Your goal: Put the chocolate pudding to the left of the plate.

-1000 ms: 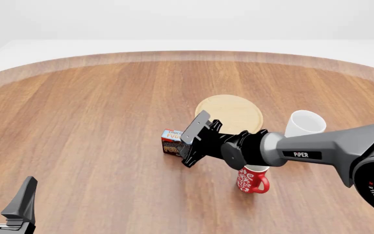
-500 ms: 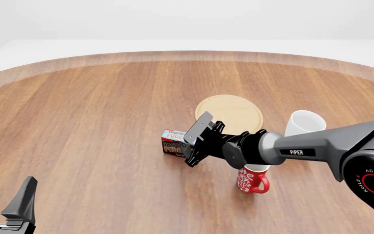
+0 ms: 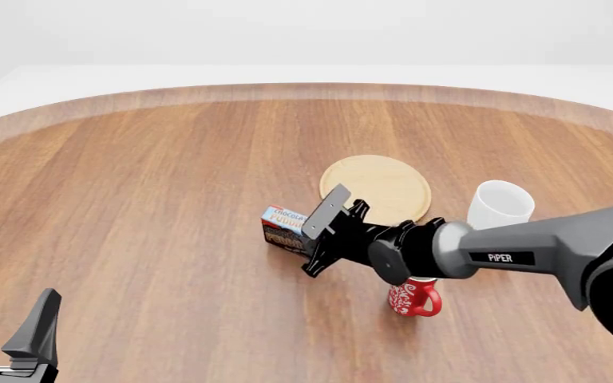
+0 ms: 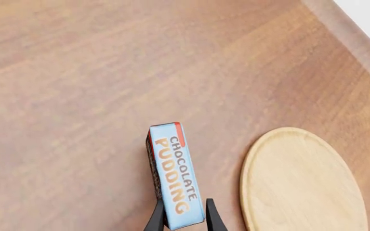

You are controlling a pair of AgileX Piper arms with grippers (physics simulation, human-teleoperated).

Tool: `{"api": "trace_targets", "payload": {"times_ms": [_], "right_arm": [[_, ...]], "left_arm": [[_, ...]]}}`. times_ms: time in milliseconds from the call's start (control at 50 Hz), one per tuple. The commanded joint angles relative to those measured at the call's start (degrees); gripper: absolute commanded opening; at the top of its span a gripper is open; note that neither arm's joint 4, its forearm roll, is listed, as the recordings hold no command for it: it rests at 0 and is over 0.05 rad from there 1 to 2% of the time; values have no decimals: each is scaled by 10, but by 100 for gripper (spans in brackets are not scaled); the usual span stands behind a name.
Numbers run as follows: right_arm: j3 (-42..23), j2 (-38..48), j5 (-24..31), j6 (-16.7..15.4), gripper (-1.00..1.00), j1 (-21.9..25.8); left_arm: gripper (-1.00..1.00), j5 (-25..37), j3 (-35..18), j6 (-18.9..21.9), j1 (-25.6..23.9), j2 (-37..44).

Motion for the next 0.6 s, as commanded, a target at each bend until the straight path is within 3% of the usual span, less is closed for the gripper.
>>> {"api": "trace_targets", "payload": {"times_ms": [20, 240, 600], "right_arm": [[42, -50, -8, 23, -100, 13], [46, -87, 8, 23, -100, 8], [-74, -84, 99, -17, -100, -1]], "left_arm": [[100, 0, 0, 0, 0, 0], [100, 0, 0, 0, 0, 0], [100, 0, 0, 0, 0, 0]]}}
